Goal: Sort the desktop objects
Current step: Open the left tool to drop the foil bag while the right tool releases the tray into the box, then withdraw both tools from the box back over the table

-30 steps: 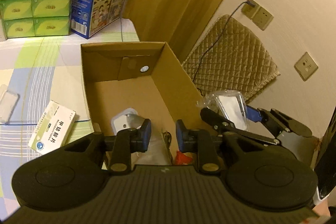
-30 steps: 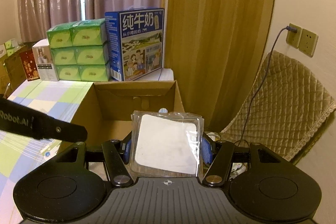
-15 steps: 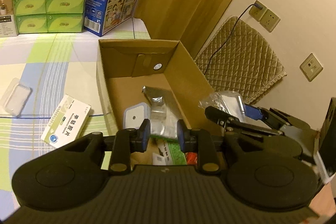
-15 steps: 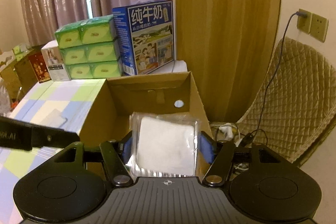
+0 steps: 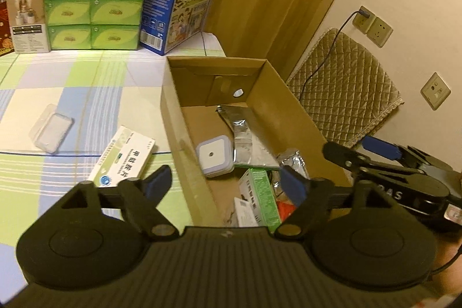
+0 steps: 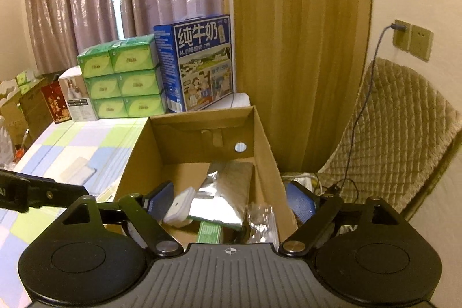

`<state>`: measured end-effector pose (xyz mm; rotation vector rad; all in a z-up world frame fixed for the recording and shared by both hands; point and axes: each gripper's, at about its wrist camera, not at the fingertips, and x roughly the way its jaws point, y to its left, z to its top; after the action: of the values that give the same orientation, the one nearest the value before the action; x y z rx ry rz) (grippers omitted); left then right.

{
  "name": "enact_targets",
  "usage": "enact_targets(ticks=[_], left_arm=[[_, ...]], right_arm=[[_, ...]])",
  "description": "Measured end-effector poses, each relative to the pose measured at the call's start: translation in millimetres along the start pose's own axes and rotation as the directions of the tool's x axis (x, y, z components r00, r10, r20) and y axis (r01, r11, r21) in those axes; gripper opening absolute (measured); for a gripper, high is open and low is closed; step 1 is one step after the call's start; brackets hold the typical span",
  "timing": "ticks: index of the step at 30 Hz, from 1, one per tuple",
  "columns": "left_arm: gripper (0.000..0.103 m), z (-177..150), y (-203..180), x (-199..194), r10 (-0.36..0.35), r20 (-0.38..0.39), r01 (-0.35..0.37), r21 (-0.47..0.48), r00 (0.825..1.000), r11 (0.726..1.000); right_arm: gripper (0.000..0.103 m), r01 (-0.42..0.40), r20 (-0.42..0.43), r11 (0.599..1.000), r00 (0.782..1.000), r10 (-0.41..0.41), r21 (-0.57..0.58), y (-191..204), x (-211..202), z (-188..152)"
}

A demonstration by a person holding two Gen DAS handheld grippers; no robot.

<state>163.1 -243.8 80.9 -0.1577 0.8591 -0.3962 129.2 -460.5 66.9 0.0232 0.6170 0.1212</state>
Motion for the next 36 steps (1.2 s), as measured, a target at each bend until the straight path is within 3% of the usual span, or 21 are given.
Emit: enact_targets(ticks=[7,20,36], left_arm=[[0.101,-18,16,-29,0.041,0.036,-0.042,0.016,0.998,0.999],[0.102,-51,50,-76,0.082,0.058,-0.083,0.012,0.995,0.996],[0.102,-85,84,-109,0.116,0.09,-0.116,-0.005,0.989,0.993]], right_arm=[[0.092,-0.013,-0.007,0.999,1.0,0.013,0.038,15,-27,-22],[0.101,-0.02,-0.045,1.0,0.999,0.02,0.001,67,-58,-45],[0.101,-0.043,-0.048,0.998,0.998,0.041,-0.044,100,-75,-57]])
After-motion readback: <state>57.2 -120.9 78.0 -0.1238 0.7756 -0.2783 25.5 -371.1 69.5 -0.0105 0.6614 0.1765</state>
